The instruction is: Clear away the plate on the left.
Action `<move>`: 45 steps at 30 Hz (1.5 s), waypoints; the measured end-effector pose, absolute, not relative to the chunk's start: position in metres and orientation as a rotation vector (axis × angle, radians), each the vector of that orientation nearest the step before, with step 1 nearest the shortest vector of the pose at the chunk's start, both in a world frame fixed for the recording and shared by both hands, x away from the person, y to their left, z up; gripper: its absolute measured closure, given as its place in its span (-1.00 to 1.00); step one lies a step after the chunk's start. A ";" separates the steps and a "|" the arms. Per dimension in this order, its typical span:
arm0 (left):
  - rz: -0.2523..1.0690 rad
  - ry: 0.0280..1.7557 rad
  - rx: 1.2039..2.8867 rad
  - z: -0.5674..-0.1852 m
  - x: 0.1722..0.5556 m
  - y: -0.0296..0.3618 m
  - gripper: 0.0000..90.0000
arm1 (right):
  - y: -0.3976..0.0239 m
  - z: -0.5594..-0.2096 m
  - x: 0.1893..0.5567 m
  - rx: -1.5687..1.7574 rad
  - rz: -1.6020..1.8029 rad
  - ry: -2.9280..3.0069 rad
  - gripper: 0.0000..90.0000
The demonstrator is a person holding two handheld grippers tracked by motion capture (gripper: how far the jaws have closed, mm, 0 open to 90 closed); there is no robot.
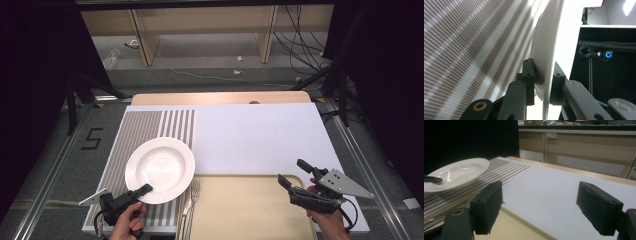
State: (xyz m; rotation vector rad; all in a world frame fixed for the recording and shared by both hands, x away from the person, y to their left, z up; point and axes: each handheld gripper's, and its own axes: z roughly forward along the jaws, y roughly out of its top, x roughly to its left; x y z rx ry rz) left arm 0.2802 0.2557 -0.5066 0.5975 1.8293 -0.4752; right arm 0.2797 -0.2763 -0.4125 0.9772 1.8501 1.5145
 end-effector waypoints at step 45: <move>-0.699 1.688 1.014 -0.505 0.275 0.150 0.74 | -0.277 -0.412 0.280 0.984 1.519 1.846 -0.51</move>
